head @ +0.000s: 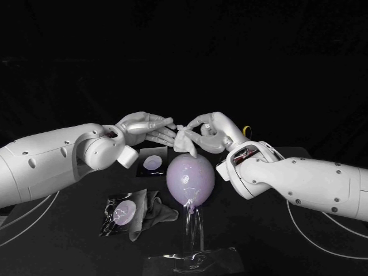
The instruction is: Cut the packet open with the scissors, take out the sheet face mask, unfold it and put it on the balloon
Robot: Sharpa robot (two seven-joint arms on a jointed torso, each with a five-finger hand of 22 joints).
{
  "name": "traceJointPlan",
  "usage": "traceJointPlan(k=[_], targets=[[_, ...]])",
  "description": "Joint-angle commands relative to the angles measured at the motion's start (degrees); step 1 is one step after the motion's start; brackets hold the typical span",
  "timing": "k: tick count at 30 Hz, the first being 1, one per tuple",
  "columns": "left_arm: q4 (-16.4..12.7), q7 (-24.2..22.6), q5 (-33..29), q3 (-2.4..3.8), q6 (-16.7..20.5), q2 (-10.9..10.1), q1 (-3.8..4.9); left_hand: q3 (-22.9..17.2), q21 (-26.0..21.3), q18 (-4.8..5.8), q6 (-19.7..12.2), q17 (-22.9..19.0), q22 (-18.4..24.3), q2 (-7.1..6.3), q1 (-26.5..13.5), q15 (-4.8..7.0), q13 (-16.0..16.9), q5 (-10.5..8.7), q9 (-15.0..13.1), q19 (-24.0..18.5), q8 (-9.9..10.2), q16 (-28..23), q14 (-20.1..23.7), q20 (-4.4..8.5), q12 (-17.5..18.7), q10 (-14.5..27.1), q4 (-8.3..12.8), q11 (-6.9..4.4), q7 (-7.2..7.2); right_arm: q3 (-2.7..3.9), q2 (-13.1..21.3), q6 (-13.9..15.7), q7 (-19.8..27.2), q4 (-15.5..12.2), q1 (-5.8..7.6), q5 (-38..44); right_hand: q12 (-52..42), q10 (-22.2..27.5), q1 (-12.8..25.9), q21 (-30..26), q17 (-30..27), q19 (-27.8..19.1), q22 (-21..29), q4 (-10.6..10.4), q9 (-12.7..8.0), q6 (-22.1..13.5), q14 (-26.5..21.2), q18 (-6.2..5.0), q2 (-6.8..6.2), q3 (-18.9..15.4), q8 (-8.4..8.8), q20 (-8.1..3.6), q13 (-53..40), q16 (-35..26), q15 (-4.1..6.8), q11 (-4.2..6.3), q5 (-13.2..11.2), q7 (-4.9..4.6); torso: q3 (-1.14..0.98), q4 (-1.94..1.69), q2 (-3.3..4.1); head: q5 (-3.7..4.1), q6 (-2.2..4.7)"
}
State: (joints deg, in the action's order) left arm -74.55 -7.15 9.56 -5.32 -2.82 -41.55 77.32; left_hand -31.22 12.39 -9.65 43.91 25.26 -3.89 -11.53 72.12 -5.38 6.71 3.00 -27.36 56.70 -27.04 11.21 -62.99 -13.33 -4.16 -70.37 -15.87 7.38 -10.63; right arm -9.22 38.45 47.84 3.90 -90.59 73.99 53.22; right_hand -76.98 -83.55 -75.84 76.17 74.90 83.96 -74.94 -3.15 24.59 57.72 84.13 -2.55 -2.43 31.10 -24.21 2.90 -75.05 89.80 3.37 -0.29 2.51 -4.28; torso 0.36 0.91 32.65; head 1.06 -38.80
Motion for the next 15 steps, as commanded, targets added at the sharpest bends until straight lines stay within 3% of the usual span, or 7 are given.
traceJointPlan(k=[1, 6, 15], targets=[[-0.44, -3.03, -0.61, 0.07, -2.52, 0.21, 0.08, 1.74, -0.25, -0.91, 0.71, 0.29, -0.01, -1.19, 0.61, -0.03, 0.06, -0.24, 1.13, 0.11, 1.3, 0.33, 0.51, -0.41, -0.07, 0.7, 0.01, 0.16, -0.37, 0.03, -0.26, -0.39, 0.44, 0.08, 0.04, 0.55, 0.2, -0.65, 0.47, -0.03, 15.1, 0.53, -11.31, 0.29, 4.41, -0.15, 5.87, -0.28, -0.32, 0.57, -2.72, -0.33, -6.45, 0.2, 0.37, 0.68, 0.28, 0.43, -0.01, 0.05, -0.03, 0.0, 0.08], [-0.74, -3.36, -0.66, 0.06, -2.78, 0.32, 0.08, 4.61, -0.57, -0.91, 2.07, 0.69, -0.02, -1.92, 0.64, -0.12, 0.26, -0.23, 2.3, 0.3, 2.49, 0.8, 0.78, -0.41, -0.51, 0.95, -0.53, 0.31, -0.55, 0.03, -0.57, -0.57, 0.26, 0.17, 0.04, 0.68, 0.12, -0.69, 0.48, -0.05, 15.1, 0.52, -11.31, 0.34, 4.46, -0.18, 5.87, -0.28, -0.38, 0.6, -2.77, -0.33, -6.5, 0.2, 0.37, 0.69, 0.28, 0.43, -0.04, 0.03, 0.01, 0.03, 0.04], [-0.74, -2.03, 0.17, 0.06, -1.68, 0.52, 0.09, 6.96, -0.86, -0.93, 3.66, 1.17, -0.06, -1.36, 1.47, -0.11, 0.53, -0.23, 3.43, 0.66, 3.59, 1.44, 0.86, -0.35, -1.09, 0.95, -0.55, 0.42, -0.86, 0.03, -0.61, -0.46, 0.32, -0.08, 0.04, 0.81, 0.12, -0.69, 0.48, -0.05, 15.1, 0.52, -11.31, 0.34, 4.46, -0.18, 5.87, -0.28, -0.38, 0.6, -2.77, -0.33, -6.5, 0.2, 0.37, 0.69, 0.28, 0.43, -0.03, 0.07, -0.01, 0.06, -0.02]])
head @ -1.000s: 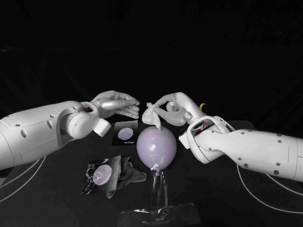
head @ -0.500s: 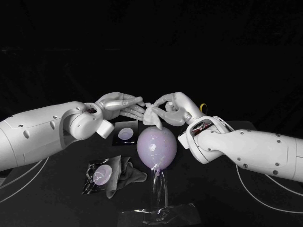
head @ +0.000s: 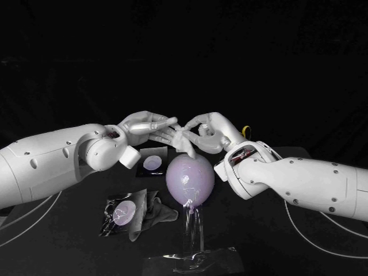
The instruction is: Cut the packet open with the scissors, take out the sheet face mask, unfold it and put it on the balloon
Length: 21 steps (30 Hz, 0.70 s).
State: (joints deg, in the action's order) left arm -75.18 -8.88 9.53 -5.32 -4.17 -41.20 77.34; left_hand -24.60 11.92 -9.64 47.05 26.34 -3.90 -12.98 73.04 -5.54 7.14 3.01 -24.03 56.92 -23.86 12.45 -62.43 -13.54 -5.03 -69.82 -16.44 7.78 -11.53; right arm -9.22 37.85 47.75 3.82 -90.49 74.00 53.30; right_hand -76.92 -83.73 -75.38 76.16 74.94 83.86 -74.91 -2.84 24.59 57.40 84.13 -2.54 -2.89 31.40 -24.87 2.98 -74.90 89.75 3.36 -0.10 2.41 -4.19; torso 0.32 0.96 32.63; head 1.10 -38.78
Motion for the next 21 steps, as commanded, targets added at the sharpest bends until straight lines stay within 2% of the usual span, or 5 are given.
traceJointPlan(k=[1, 7, 12, 21], targets=[[-0.09, -0.16, 0.29, 0.07, -0.16, 0.17, 0.07, 0.57, -0.41, -0.94, 0.68, 0.13, -0.05, 0.16, 0.69, 0.04, 0.13, -0.24, 0.23, 0.5, 0.54, 0.28, 0.29, -0.12, -0.29, 0.39, 0.03, 0.03, 0.03, 0.03, 0.0, -0.36, 0.4, -0.21, 0.03, 0.76, 0.06, -0.5, 0.02, -0.04, 15.06, 0.62, -11.34, 0.04, 4.46, 0.14, 5.87, -0.29, 0.08, 0.3, -2.1, -0.42, -6.65, 0.25, 0.38, 0.5, 0.38, 0.34, 0.01, -0.01, 0.0, 0.02, -0.05], [-0.07, 0.12, 0.82, 0.07, -0.07, 0.21, 0.07, 1.36, -0.46, -0.96, 1.52, 0.38, -0.08, 0.31, 1.71, 0.22, 0.29, -0.24, 0.63, 0.8, 0.87, 0.7, 0.04, -0.03, -0.68, 0.1, 0.23, -0.18, 0.24, 0.03, -0.03, -0.41, 0.23, -0.19, 0.03, 1.04, 0.05, -0.51, 0.04, 0.05, 15.06, 0.66, -11.37, 0.1, 4.53, 0.12, 5.87, -0.27, 0.03, 0.36, -2.17, -0.42, -6.66, 0.25, 0.39, 0.51, 0.38, 0.35, 0.02, -0.03, -0.01, 0.05, -0.03], [-0.09, -0.01, 1.52, 0.06, -0.37, 0.23, 0.07, 2.56, -0.43, -0.97, 4.23, 0.93, -0.13, 0.36, 3.93, 1.01, 0.69, -0.22, 1.15, 1.6, 0.85, 1.6, -0.87, 0.29, -1.75, -1.44, 0.44, -1.29, 1.57, 0.03, -0.12, -0.51, -0.04, -0.07, 0.03, 1.29, 0.05, -0.51, 0.04, 0.05, 15.06, 0.66, -11.37, 0.1, 4.53, 0.12, 5.87, -0.27, 0.03, 0.36, -2.17, -0.42, -6.66, 0.25, 0.39, 0.51, 0.38, 0.35, 0.03, -0.05, 0.01, 0.11, -0.06], [-0.11, -0.41, 2.31, 0.06, -0.71, 0.29, 0.07, 3.16, -0.54, -0.96, 5.82, 1.2, -0.11, 0.41, 5.72, 1.46, 0.79, -0.22, 1.69, 2.02, 1.13, 1.91, -1.1, 0.46, -2.1, -2.22, 0.53, -1.9, 2.3, 0.03, -0.37, -0.86, -0.52, 0.13, 0.03, 1.65, -0.02, -0.55, 0.06, 0.09, 15.06, 0.67, -11.37, 0.12, 4.57, 0.11, 5.87, -0.26, 0.0, 0.39, -2.2, -0.43, -6.71, 0.25, 0.4, 0.51, 0.38, 0.35, 0.03, -0.02, 0.01, 0.13, -0.17]])
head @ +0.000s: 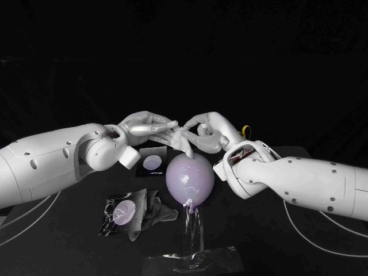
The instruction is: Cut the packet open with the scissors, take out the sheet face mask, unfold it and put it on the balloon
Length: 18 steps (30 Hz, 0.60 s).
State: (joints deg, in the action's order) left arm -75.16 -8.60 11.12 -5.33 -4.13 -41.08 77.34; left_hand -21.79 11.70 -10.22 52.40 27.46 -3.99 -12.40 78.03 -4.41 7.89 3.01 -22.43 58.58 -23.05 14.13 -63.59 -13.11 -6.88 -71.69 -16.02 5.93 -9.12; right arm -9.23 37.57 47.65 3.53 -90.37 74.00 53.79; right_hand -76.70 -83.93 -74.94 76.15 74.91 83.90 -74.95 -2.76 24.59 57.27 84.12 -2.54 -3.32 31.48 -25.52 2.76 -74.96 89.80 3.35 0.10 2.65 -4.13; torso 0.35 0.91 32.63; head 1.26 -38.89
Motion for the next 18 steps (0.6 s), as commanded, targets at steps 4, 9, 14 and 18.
traceJointPlan(k=[4, 9, 14, 18], targets=[[-0.08, -0.77, 0.88, 0.07, -0.73, 0.28, 0.07, 0.47, -0.37, -0.38, 0.8, 0.17, -0.02, -0.2, 1.57, 0.41, 0.0, -0.22, 0.34, 0.5, 0.56, 0.3, 0.01, 0.09, -0.23, -0.46, 0.23, -0.14, -0.01, 0.04, -0.17, -0.93, -0.38, 0.03, 0.03, 1.32, -0.3, -0.38, -0.36, 0.07, 15.09, 0.62, -11.33, 0.07, 4.6, 0.23, 5.88, -0.27, 0.4, 0.33, -1.59, -0.21, -6.69, 0.2, 0.41, 0.31, 0.13, 0.3, 0.01, 0.01, -0.01, -0.03, -0.07], [-0.05, -0.83, 1.07, 0.07, -0.59, 0.37, 0.07, 0.26, -0.43, -0.37, 1.37, 0.28, -0.01, 0.22, 2.78, 0.57, -0.02, -0.21, 0.56, 0.65, 0.7, 0.43, -0.13, 0.15, -0.28, -0.78, 0.44, -0.39, 0.28, 0.04, -0.26, -1.08, -0.5, 0.01, 0.03, 1.44, -0.3, -0.38, -0.36, 0.07, 15.09, 0.62, -11.33, 0.07, 4.6, 0.23, 5.88, -0.27, 0.4, 0.33, -1.59, -0.21, -6.69, 0.2, 0.41, 0.31, 0.13, 0.3, -0.02, 0.01, 0.0, -0.01, -0.14], [0.04, -0.92, 1.14, 0.07, -0.17, 0.4, 0.07, -1.3, -0.47, -0.39, 2.6, 0.42, -0.03, 2.02, 5.83, 0.97, -0.03, -0.2, 0.71, 0.89, 0.57, 0.6, -0.39, 0.3, -0.46, -1.51, 1.6, -1.02, 0.95, 0.04, -0.27, -1.18, -0.57, -0.04, 0.03, 1.54, -0.3, -0.38, -0.36, 0.07, 15.09, 0.62, -11.33, 0.07, 4.6, 0.23, 5.88, -0.27, 0.4, 0.33, -1.59, -0.21, -6.69, 0.2, 0.41, 0.31, 0.13, 0.3, -0.01, 0.04, 0.0, -0.01, -0.18], [0.1, -1.06, 1.16, 0.07, 0.15, 0.43, 0.07, -2.81, -0.39, -0.38, 4.24, 0.48, -0.1, 3.73, 8.49, 1.17, -0.01, -0.22, 0.71, 1.21, 0.16, 0.57, -0.49, 0.56, -0.75, -2.61, 3.12, -1.58, 1.63, 0.04, -0.27, -1.28, -0.63, -0.05, 0.03, 1.61, -0.3, -0.38, -0.36, 0.07, 15.09, 0.62, -11.33, 0.07, 4.6, 0.23, 5.88, -0.27, 0.4, 0.33, -1.59, -0.21, -6.69, 0.2, 0.41, 0.31, 0.13, 0.3, -0.01, 0.0, 0.0, 0.02, -0.28]])
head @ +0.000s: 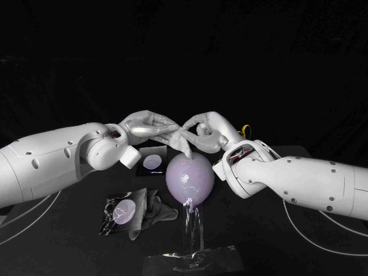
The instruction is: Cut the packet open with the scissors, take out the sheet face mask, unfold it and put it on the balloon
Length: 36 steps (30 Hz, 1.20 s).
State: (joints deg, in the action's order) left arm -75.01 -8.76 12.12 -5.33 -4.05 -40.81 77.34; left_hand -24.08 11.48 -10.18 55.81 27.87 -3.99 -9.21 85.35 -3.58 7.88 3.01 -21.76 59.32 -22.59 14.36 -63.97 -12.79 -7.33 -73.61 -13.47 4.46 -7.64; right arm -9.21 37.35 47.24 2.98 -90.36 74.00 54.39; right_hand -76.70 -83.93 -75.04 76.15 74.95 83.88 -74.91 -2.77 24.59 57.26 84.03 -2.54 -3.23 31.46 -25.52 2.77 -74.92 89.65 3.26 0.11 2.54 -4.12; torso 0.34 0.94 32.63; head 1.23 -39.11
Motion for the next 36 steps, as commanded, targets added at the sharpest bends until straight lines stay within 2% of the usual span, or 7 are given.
traceJointPlan(k=[1, 4, 14, 29, 36], targets=[[-0.03, -0.95, 0.17, 0.07, 0.16, 0.16, 0.07, -0.66, -0.11, -0.42, 1.09, 0.11, -0.12, 0.76, 1.42, 0.37, 0.0, -0.21, 0.04, 0.58, -0.36, 0.35, -0.24, 0.3, -0.32, -0.87, 0.79, -0.17, 0.22, 0.03, -0.05, -0.89, -0.1, -0.06, 0.03, 1.03, -0.3, -0.38, -0.26, 0.07, 15.05, 0.64, -11.37, 0.08, 4.6, 0.24, 5.97, -0.27, 0.31, 0.35, -1.58, -0.22, -6.73, 0.35, 0.5, 0.31, 0.24, 0.29, 0.0, -0.03, -0.01, 0.05, -0.07], [0.03, -1.09, 0.17, 0.07, 0.5, 0.18, 0.07, -1.29, 0.14, -0.41, 2.23, 0.13, -0.26, 1.83, 2.83, 0.53, 0.12, -0.21, -0.22, 0.93, -0.94, 0.2, -0.54, 0.62, -0.73, -2.14, 2.16, -0.6, 0.6, 0.03, -0.05, -0.92, -0.16, -0.05, 0.03, 1.1, -0.46, -0.46, -0.24, 0.13, 15.05, 0.66, -11.38, 0.15, 4.68, 0.23, 5.97, -0.26, 0.25, 0.41, -1.66, -0.22, -6.83, 0.35, 0.51, 0.32, 0.24, 0.31, 0.0, -0.02, 0.0, 0.04, -0.1], [0.05, -1.62, 0.6, 0.07, 1.41, 0.25, 0.07, -1.4, 1.06, -0.37, 2.64, 0.31, -0.68, 2.76, 2.79, 1.17, 0.33, -0.22, -0.97, 1.89, -1.63, 0.46, -2.43, 1.31, -1.32, -4.2, 3.37, -1.1, 0.85, 0.03, -0.03, -0.89, -0.17, -0.05, 0.03, 1.19, -0.46, -0.46, -0.24, 0.13, 15.05, 0.66, -11.38, 0.15, 4.68, 0.23, 5.97, -0.26, 0.25, 0.41, -1.66, -0.22, -6.83, 0.35, 0.51, 0.32, 0.24, 0.31, 0.02, -0.03, 0.01, 0.03, -0.21], [0.22, -1.9, 1.79, 0.07, 5.64, -0.14, 0.07, -2.04, 1.7, -0.34, 2.35, 0.34, -0.97, 3.04, 2.63, 1.43, 0.41, -0.2, -1.88, 2.38, -2.2, 0.33, -3.13, 1.79, -1.41, -4.84, 4.06, -1.24, 0.81, 0.03, 0.99, 0.72, 1.14, -0.47, 0.05, 0.57, -0.15, -0.35, -0.06, 0.07, 15.05, 0.63, -11.36, 0.12, 4.81, 0.2, 5.97, -0.27, 0.26, 0.51, -1.79, -0.24, -6.65, 0.35, 0.52, 0.32, 0.24, 0.3, -0.02, 0.01, -0.03, 0.02, -0.1], [0.19, -1.51, 2.23, 0.07, 6.13, -0.23, 0.07, -2.54, 1.99, -0.3, 2.18, 0.31, -1.12, 2.93, 2.67, 1.49, 0.44, -0.19, -2.33, 2.43, -2.44, 0.15, -3.28, 2.02, -1.37, -4.92, 4.62, -1.2, 0.68, 0.03, 1.19, 1.21, 1.88, -0.42, 0.09, -0.06, 0.43, -0.13, 0.78, -0.3, 15.05, 0.48, -11.26, -0.34, 5.08, -0.11, 5.97, -0.34, 0.43, 0.64, -1.97, -0.25, -6.31, 0.35, 0.5, 0.28, 0.24, 0.27, 0.0, -0.03, 0.02, 0.05, -0.03]])
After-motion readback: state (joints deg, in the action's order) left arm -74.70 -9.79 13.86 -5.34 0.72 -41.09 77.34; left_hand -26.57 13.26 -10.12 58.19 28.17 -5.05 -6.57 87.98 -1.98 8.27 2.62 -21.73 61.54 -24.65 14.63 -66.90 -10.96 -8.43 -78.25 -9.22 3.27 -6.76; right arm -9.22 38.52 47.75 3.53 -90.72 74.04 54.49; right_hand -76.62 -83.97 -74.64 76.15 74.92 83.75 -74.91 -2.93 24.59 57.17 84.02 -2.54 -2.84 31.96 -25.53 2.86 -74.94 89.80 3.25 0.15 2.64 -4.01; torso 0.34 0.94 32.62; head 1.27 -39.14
